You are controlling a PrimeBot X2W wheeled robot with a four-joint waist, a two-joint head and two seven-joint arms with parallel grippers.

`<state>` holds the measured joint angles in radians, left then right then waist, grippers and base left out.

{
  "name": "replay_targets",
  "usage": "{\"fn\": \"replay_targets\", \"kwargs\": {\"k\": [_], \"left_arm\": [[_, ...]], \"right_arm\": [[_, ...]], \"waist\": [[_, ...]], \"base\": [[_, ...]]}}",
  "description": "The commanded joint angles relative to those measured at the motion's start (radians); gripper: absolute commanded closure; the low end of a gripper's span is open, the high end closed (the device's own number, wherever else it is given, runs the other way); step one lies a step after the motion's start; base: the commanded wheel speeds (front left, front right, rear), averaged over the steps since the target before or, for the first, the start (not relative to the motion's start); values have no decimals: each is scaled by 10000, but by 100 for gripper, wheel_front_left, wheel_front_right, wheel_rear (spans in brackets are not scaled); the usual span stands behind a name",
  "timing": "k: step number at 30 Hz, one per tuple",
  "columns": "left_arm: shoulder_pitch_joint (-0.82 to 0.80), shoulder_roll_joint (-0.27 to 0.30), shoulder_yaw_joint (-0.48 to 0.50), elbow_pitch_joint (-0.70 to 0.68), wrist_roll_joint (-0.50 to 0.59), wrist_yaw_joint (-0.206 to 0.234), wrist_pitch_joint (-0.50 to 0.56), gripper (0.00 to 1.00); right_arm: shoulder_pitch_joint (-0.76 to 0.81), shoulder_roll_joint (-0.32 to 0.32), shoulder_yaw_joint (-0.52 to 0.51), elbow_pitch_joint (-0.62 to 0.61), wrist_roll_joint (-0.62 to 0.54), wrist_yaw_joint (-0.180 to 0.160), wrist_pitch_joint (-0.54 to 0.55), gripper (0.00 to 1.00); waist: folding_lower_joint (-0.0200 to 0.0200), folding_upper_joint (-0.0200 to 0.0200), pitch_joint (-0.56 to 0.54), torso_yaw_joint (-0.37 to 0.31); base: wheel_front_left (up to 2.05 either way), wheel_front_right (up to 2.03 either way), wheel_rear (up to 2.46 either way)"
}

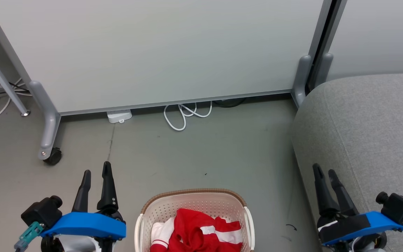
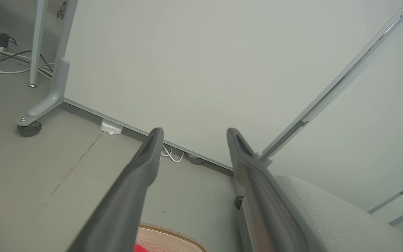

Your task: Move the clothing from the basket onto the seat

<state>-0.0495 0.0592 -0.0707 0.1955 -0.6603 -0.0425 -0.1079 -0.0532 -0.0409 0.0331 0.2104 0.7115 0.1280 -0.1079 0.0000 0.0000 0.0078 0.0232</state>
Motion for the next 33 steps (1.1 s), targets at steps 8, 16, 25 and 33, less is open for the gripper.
{"fn": "replay_targets", "kwargs": {"k": [8,16,25,33], "left_arm": [[-309,132,-225,-108,1045,138,-286,0],[-326,155,-425,-85,1927,239,-493,0],[-341,169,-641,-110,2844,326,-722,0],[-321,193,-787,-162,3598,391,-900,0]], "right_arm": [[-93,-79,143,-54,-1012,25,-285,0],[-82,-87,263,-79,-1824,27,-491,0],[-62,-95,398,-81,-2678,29,-721,0],[-47,-102,522,-83,-3379,31,-913,0]], "waist": [[0,0,4,25],[0,0,-4,52],[0,0,-5,108],[0,0,-18,144]], "base": [[0,0,0],[0,0,0],[0,0,0],[0,0,0]]}}
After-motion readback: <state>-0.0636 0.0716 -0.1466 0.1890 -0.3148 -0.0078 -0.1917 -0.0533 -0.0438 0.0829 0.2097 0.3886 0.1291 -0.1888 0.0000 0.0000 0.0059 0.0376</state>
